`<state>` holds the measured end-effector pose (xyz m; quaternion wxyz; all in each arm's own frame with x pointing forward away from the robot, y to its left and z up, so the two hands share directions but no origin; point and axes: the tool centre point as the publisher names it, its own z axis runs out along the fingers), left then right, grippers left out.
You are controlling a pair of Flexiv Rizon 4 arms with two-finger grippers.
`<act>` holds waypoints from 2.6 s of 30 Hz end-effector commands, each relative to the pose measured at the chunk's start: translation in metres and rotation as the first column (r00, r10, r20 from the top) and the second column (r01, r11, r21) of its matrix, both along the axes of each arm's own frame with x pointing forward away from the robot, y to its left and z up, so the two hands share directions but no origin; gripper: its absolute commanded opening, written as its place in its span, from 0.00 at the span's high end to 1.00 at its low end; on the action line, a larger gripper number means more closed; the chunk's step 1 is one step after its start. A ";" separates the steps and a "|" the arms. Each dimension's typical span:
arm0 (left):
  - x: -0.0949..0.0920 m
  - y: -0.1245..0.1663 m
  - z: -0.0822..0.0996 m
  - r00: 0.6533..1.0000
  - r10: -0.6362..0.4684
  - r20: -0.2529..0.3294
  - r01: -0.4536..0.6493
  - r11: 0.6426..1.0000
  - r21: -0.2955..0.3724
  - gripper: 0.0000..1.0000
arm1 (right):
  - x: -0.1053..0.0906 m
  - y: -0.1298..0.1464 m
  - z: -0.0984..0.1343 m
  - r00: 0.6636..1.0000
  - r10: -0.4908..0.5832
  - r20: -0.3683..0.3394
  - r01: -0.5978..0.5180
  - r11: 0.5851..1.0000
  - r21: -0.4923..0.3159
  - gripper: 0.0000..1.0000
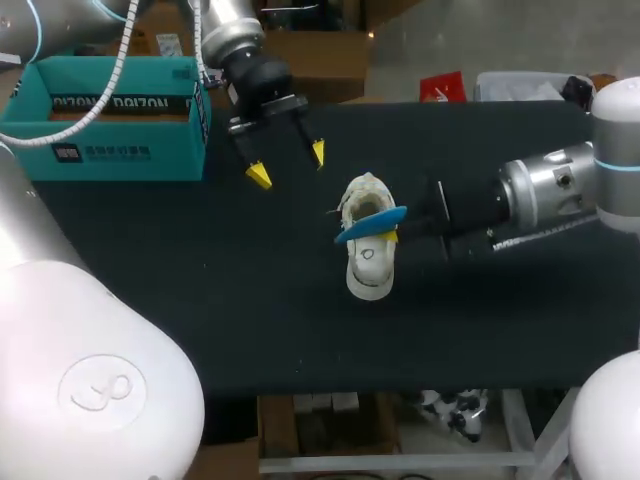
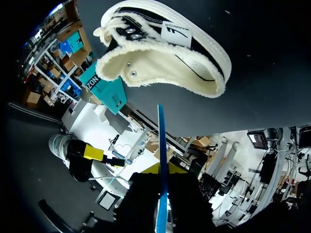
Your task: Open the shoe tongue, take the insole out of the shoe, put the insole back into the shoe, and pack the shoe into the shoebox
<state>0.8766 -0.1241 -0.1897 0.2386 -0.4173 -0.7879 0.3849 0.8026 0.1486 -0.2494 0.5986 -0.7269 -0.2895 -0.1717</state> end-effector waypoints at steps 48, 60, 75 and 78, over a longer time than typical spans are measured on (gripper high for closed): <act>-0.068 -0.021 -0.020 0.897 0.432 0.093 -0.396 0.880 -0.261 0.00 | 0.016 -0.002 -0.013 0.979 -0.202 0.019 0.201 0.979 0.030 1.00; -0.074 -0.050 -0.053 0.808 0.540 0.237 -0.436 0.817 -0.377 0.00 | 0.011 0.004 -0.019 0.931 -0.366 0.017 0.365 0.930 0.045 1.00; -0.054 -0.064 -0.084 0.770 0.585 0.254 -0.449 0.780 -0.435 0.53 | 0.011 0.004 -0.021 0.917 -0.398 0.004 0.397 0.915 0.068 1.00; -0.051 -0.068 -0.086 0.773 0.582 0.252 -0.444 0.780 -0.441 0.55 | 0.013 0.004 -0.022 0.914 -0.406 0.003 0.405 0.912 0.061 1.00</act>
